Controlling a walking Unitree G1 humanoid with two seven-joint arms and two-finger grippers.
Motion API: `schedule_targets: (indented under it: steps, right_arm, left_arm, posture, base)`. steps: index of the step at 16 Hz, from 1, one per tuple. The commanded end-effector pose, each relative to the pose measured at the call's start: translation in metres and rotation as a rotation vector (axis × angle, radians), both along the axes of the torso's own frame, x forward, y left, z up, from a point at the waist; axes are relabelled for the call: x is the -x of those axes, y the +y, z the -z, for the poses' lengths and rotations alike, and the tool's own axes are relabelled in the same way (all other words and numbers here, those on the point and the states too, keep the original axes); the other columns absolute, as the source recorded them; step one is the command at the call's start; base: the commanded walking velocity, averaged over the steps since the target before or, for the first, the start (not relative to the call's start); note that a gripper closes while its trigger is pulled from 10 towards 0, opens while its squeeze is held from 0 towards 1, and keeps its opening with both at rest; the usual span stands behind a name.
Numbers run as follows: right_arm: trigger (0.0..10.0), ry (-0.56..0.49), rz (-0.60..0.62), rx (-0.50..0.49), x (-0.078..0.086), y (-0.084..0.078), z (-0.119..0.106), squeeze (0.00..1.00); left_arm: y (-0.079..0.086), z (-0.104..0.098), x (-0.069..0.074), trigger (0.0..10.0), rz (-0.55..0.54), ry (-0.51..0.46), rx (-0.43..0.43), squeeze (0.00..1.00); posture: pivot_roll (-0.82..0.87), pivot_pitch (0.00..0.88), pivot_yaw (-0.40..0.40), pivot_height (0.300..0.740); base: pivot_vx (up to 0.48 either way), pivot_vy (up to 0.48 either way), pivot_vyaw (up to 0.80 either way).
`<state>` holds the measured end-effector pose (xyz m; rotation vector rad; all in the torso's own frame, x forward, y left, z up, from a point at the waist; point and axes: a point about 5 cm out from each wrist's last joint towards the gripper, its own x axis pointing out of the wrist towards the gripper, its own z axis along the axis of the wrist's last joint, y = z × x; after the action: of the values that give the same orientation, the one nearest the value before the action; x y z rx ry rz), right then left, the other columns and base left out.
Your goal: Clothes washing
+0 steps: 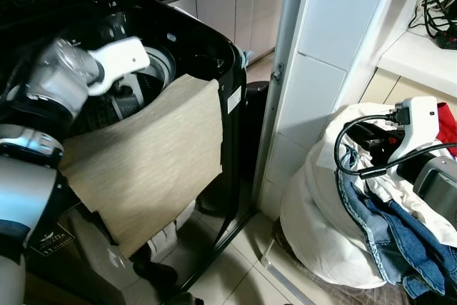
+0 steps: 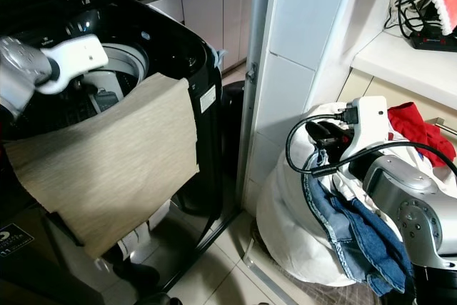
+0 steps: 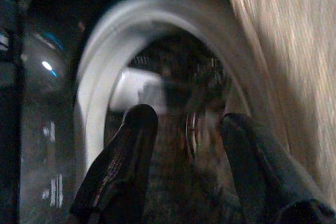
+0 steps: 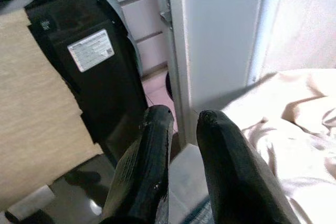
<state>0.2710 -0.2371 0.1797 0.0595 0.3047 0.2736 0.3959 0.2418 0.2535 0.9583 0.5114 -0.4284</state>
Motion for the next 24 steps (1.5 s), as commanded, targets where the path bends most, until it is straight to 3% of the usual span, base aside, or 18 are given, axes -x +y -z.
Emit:
schedule_targets:
  steps: [1,2,3,4,5,6,7,9,11,13,14,15,16,17,19,20,21,24]
  right_arm:
    - [10.0,0.049,0.014,0.074,0.002,-0.006,0.009,0.00]
    - [10.0,0.079,0.020,0.124,0.004,-0.010,0.014,0.00]
    - [10.0,0.131,0.051,0.229,0.006,-0.019,0.021,1.00]
    - [10.0,0.143,0.062,0.264,0.007,-0.023,0.023,1.00]
    - [10.0,0.138,0.153,0.296,0.004,-0.040,0.024,1.00]
    - [10.0,0.126,0.207,0.258,0.001,-0.048,0.025,1.00]
    - [10.0,0.087,0.290,0.062,-0.010,-0.057,0.031,1.00]
    - [10.0,0.100,0.377,-0.054,-0.017,-0.070,0.044,1.00]
    - [10.0,0.172,0.365,-0.057,-0.022,-0.077,0.060,1.00]
    - [10.0,0.203,0.316,-0.071,-0.026,-0.076,0.066,1.00]
    - [10.0,0.254,0.274,-0.029,-0.029,-0.078,0.073,1.00]
    - [10.0,0.261,0.268,-0.015,-0.029,-0.078,0.074,1.00]
    - [10.0,0.312,0.241,0.144,-0.028,-0.082,0.080,0.67]
    - [10.0,0.345,0.211,0.232,-0.027,-0.083,0.084,0.00]
    - [10.0,0.393,0.185,0.253,-0.026,-0.086,0.090,0.00]
    - [2.5,0.412,0.187,0.227,-0.026,-0.088,0.092,0.00]
    - [0.0,0.429,0.167,0.210,-0.026,-0.089,0.093,0.00]
    - [0.0,0.430,0.155,0.191,-0.027,-0.090,0.094,0.00]
  left_arm:
    - [-0.020,-0.015,-0.004,10.0,0.055,-0.090,0.168,0.00]
    - [-0.033,-0.016,-0.004,10.0,0.111,-0.110,0.252,0.00]
    - [-0.060,-0.017,0.000,10.0,0.248,-0.139,0.440,0.00]
    - [-0.069,-0.018,0.003,10.0,0.288,-0.142,0.510,0.00]
    - [-0.103,-0.013,0.024,10.0,0.524,-0.192,0.667,0.00]
    - [-0.117,-0.006,0.034,10.0,0.592,-0.188,0.721,0.00]
    - [-0.136,0.006,0.045,10.0,0.610,-0.156,0.766,0.00]
    - [-0.153,0.023,0.057,10.0,0.635,-0.090,0.780,0.00]
    - [-0.164,0.039,0.076,10.0,0.671,-0.023,0.778,0.00]
    - [-0.168,0.041,0.086,10.0,0.691,-0.004,0.794,0.00]
    - [-0.172,0.042,0.098,10.0,0.723,0.037,0.821,0.00]
    - [-0.172,0.043,0.100,10.0,0.729,0.042,0.819,0.00]
    - [-0.172,0.047,0.104,10.0,0.725,0.062,0.805,0.00]
    - [-0.171,0.051,0.107,10.0,0.718,0.074,0.800,0.00]
    - [-0.171,0.055,0.112,10.0,0.707,0.091,0.785,0.00]
    - [-0.170,0.057,0.114,10.0,0.707,0.105,0.763,0.00]
    - [-0.169,0.056,0.116,10.0,0.705,0.114,0.759,0.00]
    - [-0.169,0.054,0.116,10.0,0.699,0.111,0.761,0.00]
  posture:
    - [-0.12,0.000,0.058,0.740]
    - [-0.12,0.000,0.058,0.740]
    - [-0.12,0.000,0.060,0.740]
    - [-0.13,0.001,0.061,0.740]
    - [-0.13,0.002,0.068,0.740]
    - [-0.14,0.004,0.073,0.740]
    - [-0.14,0.003,0.078,0.740]
    - [-0.14,0.003,0.078,0.740]
    - [-0.14,0.003,0.086,0.740]
    - [-0.14,0.001,0.085,0.740]
    - [-0.13,0.000,0.079,0.740]
    - [-0.13,0.000,0.079,0.740]
    - [-0.14,0.000,0.078,0.740]
    - [-0.14,0.000,0.077,0.740]
    - [-0.13,0.000,0.072,0.740]
    - [-0.13,0.000,0.069,0.740]
    - [-0.13,0.000,0.068,0.740]
    - [-0.13,0.000,0.070,0.740]
  base:
    - [0.000,0.000,0.00]
    - [0.000,0.000,0.00]
    - [0.000,0.000,0.00]
    - [0.000,0.000,0.00]
    - [0.000,0.000,0.00]
    - [0.000,0.000,0.00]
    - [0.000,0.000,0.00]
    - [0.000,0.000,0.00]
    - [0.000,0.000,0.00]
    - [0.000,0.000,0.00]
    - [0.000,0.000,0.00]
    - [0.000,0.000,0.00]
    - [0.000,0.000,0.00]
    - [0.000,0.000,0.00]
    - [0.000,0.000,0.00]
    - [0.000,0.000,0.00]
    - [0.000,0.000,0.00]
    - [0.000,0.000,0.00]
